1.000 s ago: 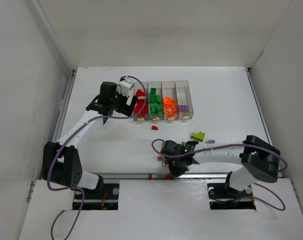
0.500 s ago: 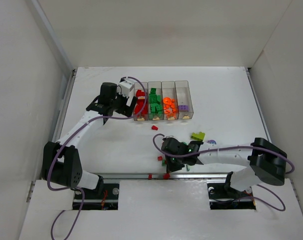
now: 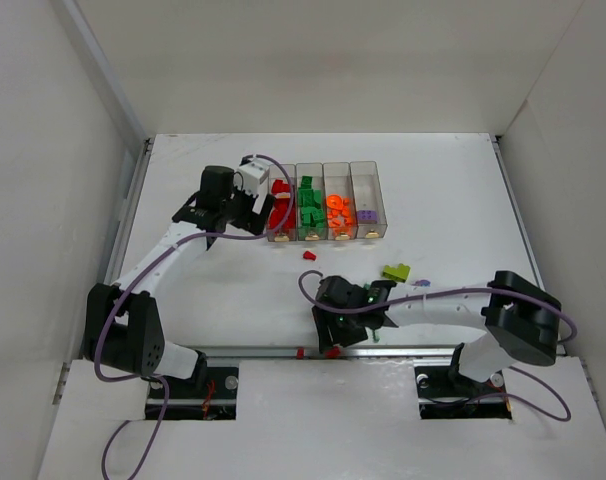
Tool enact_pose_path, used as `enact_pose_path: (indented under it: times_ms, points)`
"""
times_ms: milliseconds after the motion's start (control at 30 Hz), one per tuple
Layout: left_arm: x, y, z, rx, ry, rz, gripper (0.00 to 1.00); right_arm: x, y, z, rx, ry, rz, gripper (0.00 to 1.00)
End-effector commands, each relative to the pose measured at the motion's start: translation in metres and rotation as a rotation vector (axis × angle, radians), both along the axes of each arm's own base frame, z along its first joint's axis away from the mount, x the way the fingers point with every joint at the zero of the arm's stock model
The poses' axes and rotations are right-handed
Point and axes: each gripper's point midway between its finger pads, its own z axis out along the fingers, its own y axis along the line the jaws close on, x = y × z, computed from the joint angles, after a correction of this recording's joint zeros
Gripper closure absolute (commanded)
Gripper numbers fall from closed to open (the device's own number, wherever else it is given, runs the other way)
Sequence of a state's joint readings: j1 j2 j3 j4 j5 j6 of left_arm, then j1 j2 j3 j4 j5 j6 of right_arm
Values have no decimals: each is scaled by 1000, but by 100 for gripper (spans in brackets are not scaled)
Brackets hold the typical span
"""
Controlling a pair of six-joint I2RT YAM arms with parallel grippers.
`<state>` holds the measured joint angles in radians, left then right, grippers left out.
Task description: Sort the legos into containers by color
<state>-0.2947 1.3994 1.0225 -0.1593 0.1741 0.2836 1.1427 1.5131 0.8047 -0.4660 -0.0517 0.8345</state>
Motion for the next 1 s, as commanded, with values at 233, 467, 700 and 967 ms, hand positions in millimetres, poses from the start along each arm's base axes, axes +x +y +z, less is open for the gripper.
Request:
enact_pose_path:
  times_ms: [233, 467, 700, 967]
  points:
    - [-2, 5, 7, 9, -20, 19, 0, -9, -10, -12, -160, 10, -40, 31]
    - [1, 20, 7, -3, 13, 183, 0, -6, -11, -10, -193, 1, -138, 31]
    - [6, 41, 19, -71, -13, 441, 0, -8, -4, -18, -236, -29, -146, 27]
    - [-10, 34, 14, -94, -25, 493, 0, 3, -2, -16, -262, -80, -249, 29]
